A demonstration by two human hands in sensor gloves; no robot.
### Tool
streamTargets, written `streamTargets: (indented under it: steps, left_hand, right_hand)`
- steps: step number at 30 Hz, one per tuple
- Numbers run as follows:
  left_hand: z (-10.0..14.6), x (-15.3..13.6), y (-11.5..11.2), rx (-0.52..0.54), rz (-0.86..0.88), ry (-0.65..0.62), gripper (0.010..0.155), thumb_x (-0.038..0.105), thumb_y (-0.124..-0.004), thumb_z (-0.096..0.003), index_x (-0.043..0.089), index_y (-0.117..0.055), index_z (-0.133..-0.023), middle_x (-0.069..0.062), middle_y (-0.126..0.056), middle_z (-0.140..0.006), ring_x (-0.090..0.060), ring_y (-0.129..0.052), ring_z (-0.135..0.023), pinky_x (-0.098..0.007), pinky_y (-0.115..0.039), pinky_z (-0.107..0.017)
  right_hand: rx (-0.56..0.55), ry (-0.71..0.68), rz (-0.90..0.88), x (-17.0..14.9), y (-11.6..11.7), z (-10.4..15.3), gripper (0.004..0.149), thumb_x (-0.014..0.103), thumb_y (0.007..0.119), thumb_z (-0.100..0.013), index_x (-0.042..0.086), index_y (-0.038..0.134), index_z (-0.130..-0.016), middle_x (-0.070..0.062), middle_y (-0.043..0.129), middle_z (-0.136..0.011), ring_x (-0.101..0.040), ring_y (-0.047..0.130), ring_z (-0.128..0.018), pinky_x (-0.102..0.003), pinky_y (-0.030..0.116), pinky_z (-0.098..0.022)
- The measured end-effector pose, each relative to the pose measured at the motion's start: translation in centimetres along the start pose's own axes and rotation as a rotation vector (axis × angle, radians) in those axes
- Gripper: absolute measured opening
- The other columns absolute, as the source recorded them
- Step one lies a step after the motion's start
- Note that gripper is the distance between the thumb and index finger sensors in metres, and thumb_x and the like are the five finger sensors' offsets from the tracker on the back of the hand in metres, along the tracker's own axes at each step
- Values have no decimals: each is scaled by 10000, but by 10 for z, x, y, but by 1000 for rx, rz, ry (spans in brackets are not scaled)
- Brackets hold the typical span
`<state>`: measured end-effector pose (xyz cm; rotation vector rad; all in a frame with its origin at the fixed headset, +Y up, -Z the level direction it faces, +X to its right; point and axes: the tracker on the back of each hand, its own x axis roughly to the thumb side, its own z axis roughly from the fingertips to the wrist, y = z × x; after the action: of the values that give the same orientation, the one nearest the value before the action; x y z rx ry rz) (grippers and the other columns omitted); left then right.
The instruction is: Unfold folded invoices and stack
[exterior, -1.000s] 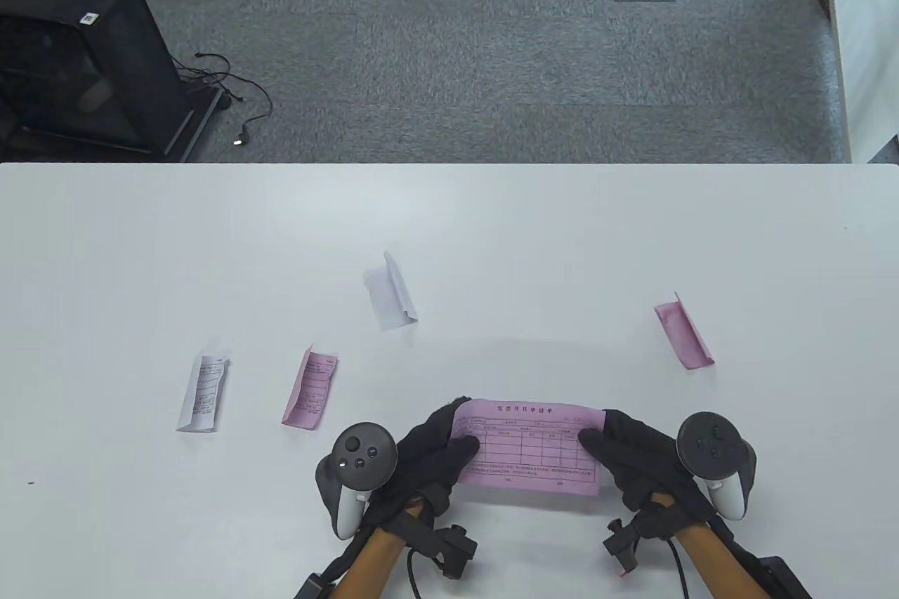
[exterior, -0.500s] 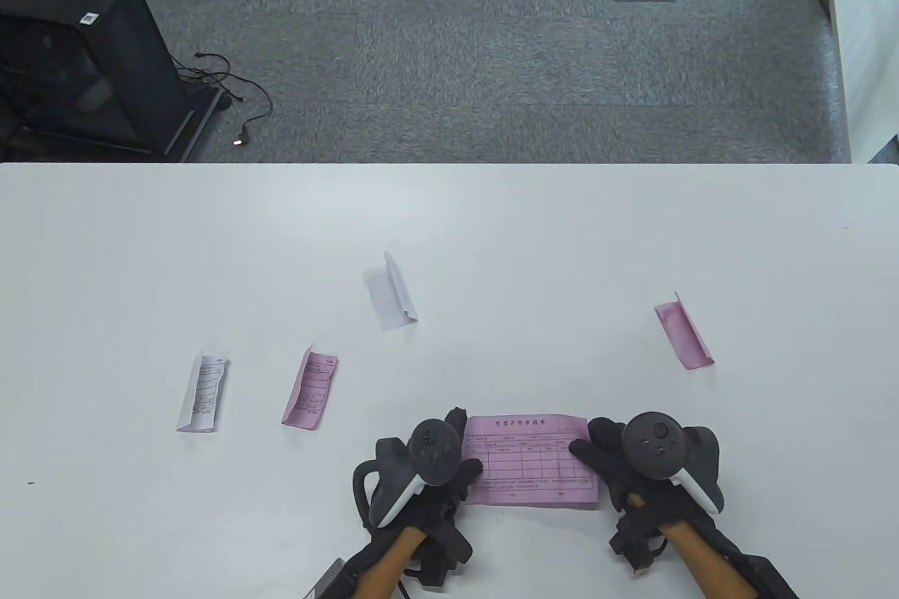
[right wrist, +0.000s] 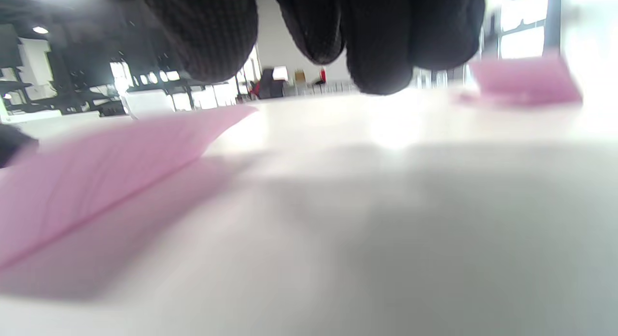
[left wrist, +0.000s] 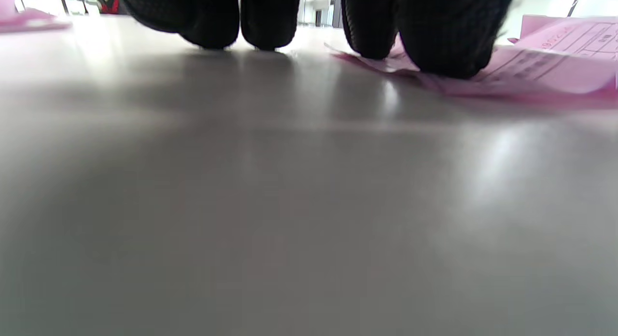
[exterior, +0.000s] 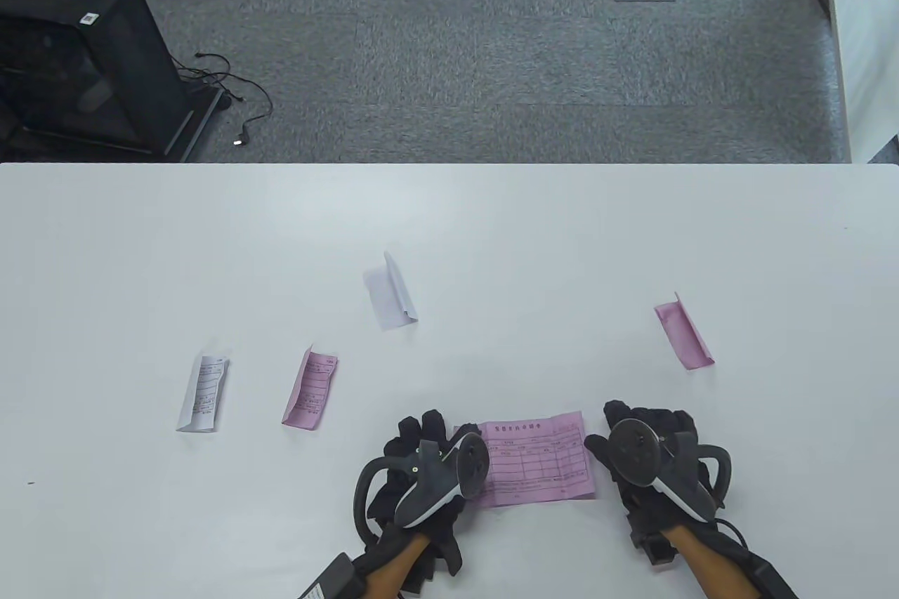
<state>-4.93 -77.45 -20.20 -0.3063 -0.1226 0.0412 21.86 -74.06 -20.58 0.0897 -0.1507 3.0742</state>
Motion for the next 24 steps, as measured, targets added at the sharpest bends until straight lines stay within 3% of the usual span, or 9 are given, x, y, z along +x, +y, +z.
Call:
streamTargets:
  steps: [2, 7, 15, 24]
  left_hand:
    - [-2, -5, -1, -39, 50, -17, 696, 549, -807, -475, 427, -545, -1108, -162, -380, -1251, -498, -379, -1097, -618, -480, -762]
    - [-4, -14, -4, -115, 94, -60, 744, 559, -800, -474, 449, -463, -1128, -134, -246, -1261, -473, -238, -1103, -619, -395, -776]
    - [-4, -13, -4, -114, 85, -67, 746, 563, -786, -475, 453, -447, -1130, -138, -232, -1260, -476, -228, -1100, -622, -381, -775]
    - [-5, -12, -4, -118, 89, -68, 747, 555, -787, -477, 444, -448, -1133, -138, -231, -1257, -475, -226, -1097, -620, -377, -776]
  right_hand:
    - [-29, -87, -21, 6, -8, 5, 673, 550, 712, -502, 223, 553, -1068, -139, 663, -1044, -464, 600, -961, -739, 390, -676]
    - [51, -292, -111, 44, -14, 9, 628, 551, 699, -514, 352, 533, -1086, -145, 501, -1157, -487, 418, -1051, -764, 294, -689]
    - [292, -417, 20, 118, 23, -3, 604, 556, 686, -511, 380, 560, -1076, -144, 422, -1194, -510, 325, -1073, -786, 247, -674]
    - [318, -387, 94, 106, 38, -3, 621, 548, 697, -507, 382, 517, -1078, -146, 419, -1189, -517, 326, -1070, -791, 260, -665]
